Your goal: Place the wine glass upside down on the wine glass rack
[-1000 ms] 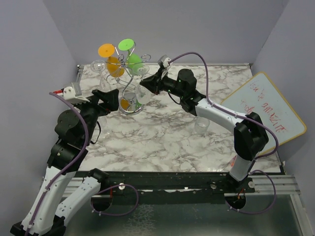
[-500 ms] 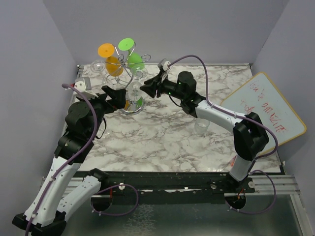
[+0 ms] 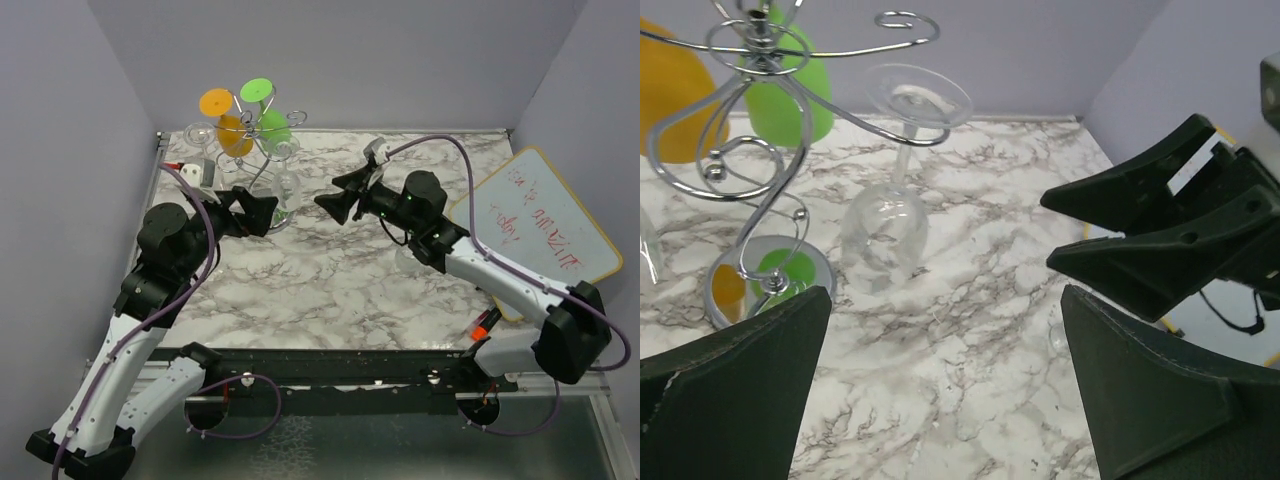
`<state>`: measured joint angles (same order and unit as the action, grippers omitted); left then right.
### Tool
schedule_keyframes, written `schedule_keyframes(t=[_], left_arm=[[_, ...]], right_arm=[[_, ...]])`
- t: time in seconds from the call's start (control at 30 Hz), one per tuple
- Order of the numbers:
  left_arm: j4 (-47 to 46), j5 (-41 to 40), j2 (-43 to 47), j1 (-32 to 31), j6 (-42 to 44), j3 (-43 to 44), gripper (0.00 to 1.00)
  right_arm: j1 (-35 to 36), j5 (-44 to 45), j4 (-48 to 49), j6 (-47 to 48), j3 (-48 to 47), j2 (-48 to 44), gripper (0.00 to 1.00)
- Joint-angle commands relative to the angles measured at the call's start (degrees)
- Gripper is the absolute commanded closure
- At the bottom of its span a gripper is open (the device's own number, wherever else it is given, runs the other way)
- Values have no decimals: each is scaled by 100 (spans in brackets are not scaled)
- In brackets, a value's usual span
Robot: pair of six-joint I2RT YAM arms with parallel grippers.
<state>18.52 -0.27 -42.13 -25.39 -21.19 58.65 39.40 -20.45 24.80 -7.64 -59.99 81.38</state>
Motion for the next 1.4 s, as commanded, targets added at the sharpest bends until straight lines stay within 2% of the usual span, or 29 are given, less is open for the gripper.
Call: schedule_keyframes(t=[0.0,0.33,0.43,0.5,0.67,0.83,1.03,1.2,1.3,1.37], left_arm=[[5,1116,-177,-28,537,175,2],[-156,3084,-1082,-28,513,844,1],[-504,3948,-1201,-36,412,972,1],[-679,4151,-1288,-77,353,1040,1],[-932,4165,-1706,-421,166,1138,1],[-1026,3561,-2320,-1565,403,1279,1],[-1030,2550,-3345,-2606,590,1552,1],[-982,1768,-4291,-2859,299,1899,16],[-1032,1666,-4803,-2940,68,2177,28],[-1046,1550,-5123,-3064,37,2378,31]], right_arm=[[27,1476,-1212,-330,491,-942,33],[29,4886,-3912,-2000,790,-2526,33],[24,6137,-4952,-3146,725,-2779,33],[24,6570,-5536,-3878,735,-2922,33],[24,6547,-5667,-4369,1049,-3081,33],[-9,6474,-5933,-4700,1037,-2683,33],[-1009,5608,-5743,-4627,1305,-2708,31],[-1499,5368,-5863,-4726,1412,-2861,32],[-1618,5502,-6102,-5034,1496,-2940,38],[-1647,5587,-6200,-5316,1646,-3046,43]])
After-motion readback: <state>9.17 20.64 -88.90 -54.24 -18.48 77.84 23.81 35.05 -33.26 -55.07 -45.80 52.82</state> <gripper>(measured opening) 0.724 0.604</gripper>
